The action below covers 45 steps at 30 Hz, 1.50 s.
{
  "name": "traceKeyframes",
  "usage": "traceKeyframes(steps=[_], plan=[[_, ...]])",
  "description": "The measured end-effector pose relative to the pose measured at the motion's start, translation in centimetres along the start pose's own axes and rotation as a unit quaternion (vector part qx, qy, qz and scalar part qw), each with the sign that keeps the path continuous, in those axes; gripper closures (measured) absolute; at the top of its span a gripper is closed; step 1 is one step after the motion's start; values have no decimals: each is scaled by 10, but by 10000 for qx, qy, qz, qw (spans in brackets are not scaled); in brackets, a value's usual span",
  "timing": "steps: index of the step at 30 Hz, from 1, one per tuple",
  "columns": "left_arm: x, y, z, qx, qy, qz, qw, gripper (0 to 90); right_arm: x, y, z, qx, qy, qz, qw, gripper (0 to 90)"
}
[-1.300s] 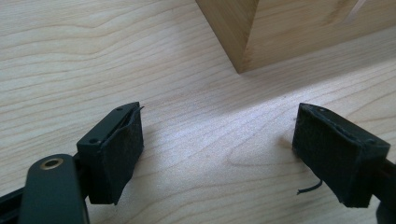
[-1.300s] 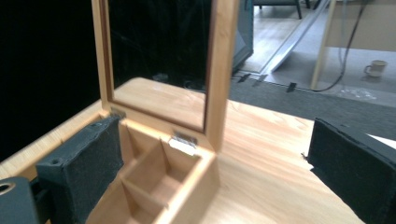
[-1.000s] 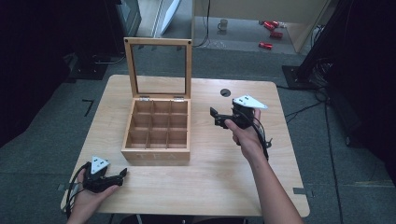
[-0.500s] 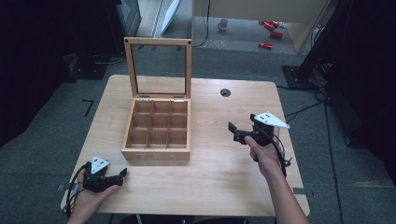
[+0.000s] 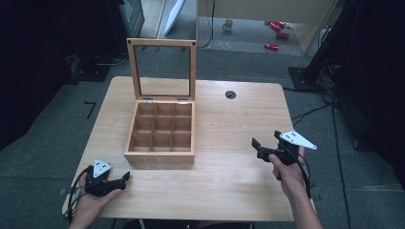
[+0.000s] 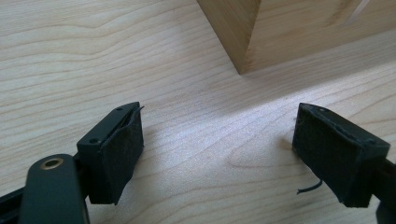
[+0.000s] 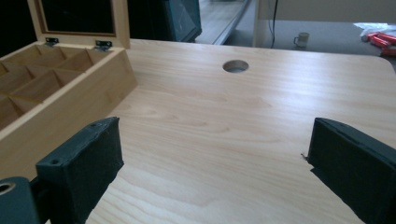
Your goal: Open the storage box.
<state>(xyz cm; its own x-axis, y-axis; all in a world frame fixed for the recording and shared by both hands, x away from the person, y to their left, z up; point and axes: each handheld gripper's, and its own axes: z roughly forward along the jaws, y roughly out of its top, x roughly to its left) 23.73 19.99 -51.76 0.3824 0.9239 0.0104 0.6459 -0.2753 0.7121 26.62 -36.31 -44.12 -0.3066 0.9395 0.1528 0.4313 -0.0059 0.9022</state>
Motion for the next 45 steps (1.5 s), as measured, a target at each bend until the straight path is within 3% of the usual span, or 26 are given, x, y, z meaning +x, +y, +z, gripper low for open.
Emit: traceKeyframes(steps=[11, 20, 26, 27, 34, 35, 38, 39, 45], plan=[[0, 0, 0, 6, 8, -2, 10000, 168, -28, -34, -20, 195, -334, 218, 9990, 28], [0, 0, 0, 7, 11, -4, 10000, 168, -44, -59, -36, 371, -531, 356, 9973, 28], [0, 0, 0, 7, 14, -4, 10000, 168, -53, -82, -49, 584, -682, 529, 9946, 28], [0, 0, 0, 6, 14, -5, 10000, 168, -55, -89, -53, 723, -740, 561, 9931, 28], [0, 0, 0, 6, 12, -5, 10000, 168, -55, -105, -58, 1127, -1008, 349, 9879, 28], [0, 0, 0, 6, 12, -6, 10000, 168, -54, -108, -57, 1313, -1157, 264, 9842, 28], [0, 0, 0, 5, 12, -5, 10000, 169, -52, -108, -56, 1377, -1222, 173, 9828, 28], [0, 0, 0, 4, 13, -5, 10000, 169, -50, -109, -53, 1611, -1241, 58, 9791, 19], [0, 0, 0, 3, 13, -7, 10000, 170, -50, -109, -51, 1709, -1151, 33, 9785, 0]])
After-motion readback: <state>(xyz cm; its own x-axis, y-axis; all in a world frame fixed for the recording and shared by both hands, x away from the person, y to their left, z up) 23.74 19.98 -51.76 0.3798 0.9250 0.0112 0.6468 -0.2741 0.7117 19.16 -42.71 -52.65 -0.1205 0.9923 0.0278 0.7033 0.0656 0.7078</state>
